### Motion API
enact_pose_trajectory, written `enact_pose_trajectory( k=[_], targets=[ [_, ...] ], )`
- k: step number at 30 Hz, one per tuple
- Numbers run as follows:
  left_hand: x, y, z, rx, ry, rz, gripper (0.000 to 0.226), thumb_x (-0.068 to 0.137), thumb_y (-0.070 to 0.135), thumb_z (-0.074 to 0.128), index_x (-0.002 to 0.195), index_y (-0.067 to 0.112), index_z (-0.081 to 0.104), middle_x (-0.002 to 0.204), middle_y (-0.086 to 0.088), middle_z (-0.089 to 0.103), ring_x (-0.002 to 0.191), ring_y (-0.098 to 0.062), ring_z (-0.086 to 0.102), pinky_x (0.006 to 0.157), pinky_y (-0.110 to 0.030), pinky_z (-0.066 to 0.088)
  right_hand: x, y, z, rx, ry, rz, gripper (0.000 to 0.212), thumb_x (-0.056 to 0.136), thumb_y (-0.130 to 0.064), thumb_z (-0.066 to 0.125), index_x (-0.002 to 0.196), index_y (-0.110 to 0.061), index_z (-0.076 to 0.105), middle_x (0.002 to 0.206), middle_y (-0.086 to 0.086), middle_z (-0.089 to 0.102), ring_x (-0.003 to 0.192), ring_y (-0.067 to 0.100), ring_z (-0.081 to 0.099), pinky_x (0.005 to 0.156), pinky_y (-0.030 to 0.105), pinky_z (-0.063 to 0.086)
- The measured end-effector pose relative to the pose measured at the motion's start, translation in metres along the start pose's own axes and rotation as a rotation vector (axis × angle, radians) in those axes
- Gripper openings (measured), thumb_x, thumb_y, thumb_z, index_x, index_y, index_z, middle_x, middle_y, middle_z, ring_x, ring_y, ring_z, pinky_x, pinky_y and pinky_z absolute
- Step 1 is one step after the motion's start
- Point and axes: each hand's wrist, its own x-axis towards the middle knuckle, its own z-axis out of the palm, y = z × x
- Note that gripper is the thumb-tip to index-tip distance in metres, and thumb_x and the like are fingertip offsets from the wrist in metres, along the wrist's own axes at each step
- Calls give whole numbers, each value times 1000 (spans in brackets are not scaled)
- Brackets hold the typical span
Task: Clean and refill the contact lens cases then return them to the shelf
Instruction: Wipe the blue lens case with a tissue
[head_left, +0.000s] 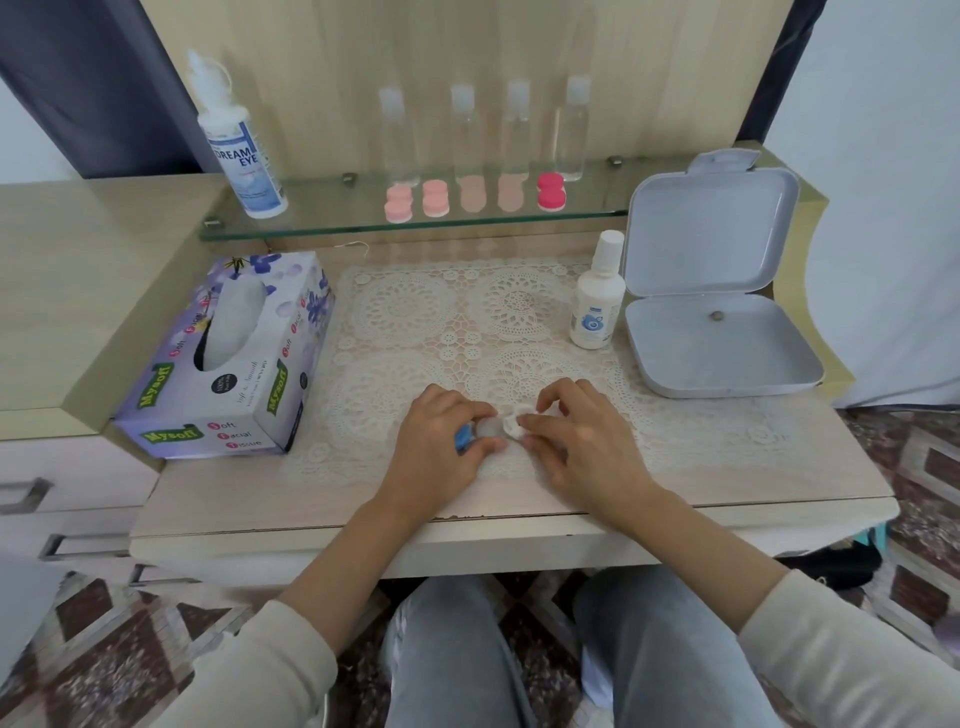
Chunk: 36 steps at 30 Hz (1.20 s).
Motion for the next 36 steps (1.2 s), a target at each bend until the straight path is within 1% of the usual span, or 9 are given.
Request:
enact_pose_trajectory(
  k=[7, 9, 13, 17, 20, 23, 31, 34, 36],
  targets=[
    [-2, 0, 1, -6, -1, 19, 36, 73, 37, 61, 87, 5, 68, 74, -4, 61, 77, -8, 43, 73, -17, 36, 2, -4, -3, 19, 31, 22, 6, 68, -14, 69, 71, -9, 70, 70, 7, 46, 59, 17, 43, 51, 20, 25],
    [-2, 1, 1, -10, -6, 29, 35, 73, 35, 62, 88, 4, 68, 74, -4, 61, 77, -9, 43, 73, -17, 36, 2, -4, -2, 27, 3, 29, 9, 67, -14, 68, 73, -8, 69, 71, 6, 47, 60, 19, 45, 52, 18, 24],
    [-1, 3, 1, -23, -10, 38, 35, 73, 34, 62, 88, 2, 68, 74, -6, 61, 76, -9, 43, 72, -16, 36, 1, -5, -2, 39, -19, 50, 13, 71, -18, 65, 75, -6, 65, 75, 6, 52, 63, 20, 49, 55, 23, 31],
    [-1, 3, 0, -12, -2, 15, 36, 74, 35, 61, 87, 2, 67, 75, -6, 61, 77, -9, 43, 75, -12, 34, -1, -3, -2, 0, -18, 9, 22, 80, -24, 52, 81, -11, 69, 79, 4, 53, 68, 16, 44, 57, 22, 30],
    [-2, 2, -1, 6, -1, 8, 36, 74, 35, 60, 87, 2, 67, 76, -6, 60, 78, -9, 42, 79, -9, 32, 1, -1, -1, 24, -8, -6, 13, 78, -17, 58, 78, -11, 70, 79, 4, 53, 71, 13, 37, 57, 22, 28],
    [-2, 2, 0, 14, -1, 11, 34, 75, 34, 60, 88, 3, 66, 76, -6, 60, 78, -9, 42, 80, -7, 31, 3, -1, -1, 46, -3, 16, 5, 70, -10, 66, 73, -11, 70, 75, 4, 53, 67, 17, 43, 54, 22, 28],
    [-2, 2, 2, 21, 12, 25, 35, 75, 33, 60, 89, 1, 66, 76, -6, 59, 78, -9, 41, 79, -7, 31, 2, -5, -2, 44, -38, 28, 10, 72, -11, 62, 80, -7, 66, 78, 6, 54, 66, 21, 49, 53, 26, 38],
    [-2, 2, 1, 34, 10, 30, 33, 76, 32, 60, 89, 2, 65, 76, -6, 59, 77, -10, 41, 75, -12, 33, 3, -3, -2, 47, -22, 11, 19, 78, -18, 53, 78, -10, 70, 75, 5, 52, 64, 21, 48, 52, 23, 34],
    [-2, 3, 1, 46, 10, 38, 33, 76, 32, 60, 88, 2, 65, 76, -6, 59, 77, -9, 41, 75, -13, 33, 5, -2, -2, 62, -12, 25, 16, 78, -15, 56, 75, -10, 71, 73, 5, 52, 63, 20, 48, 53, 22, 31]
  ],
)
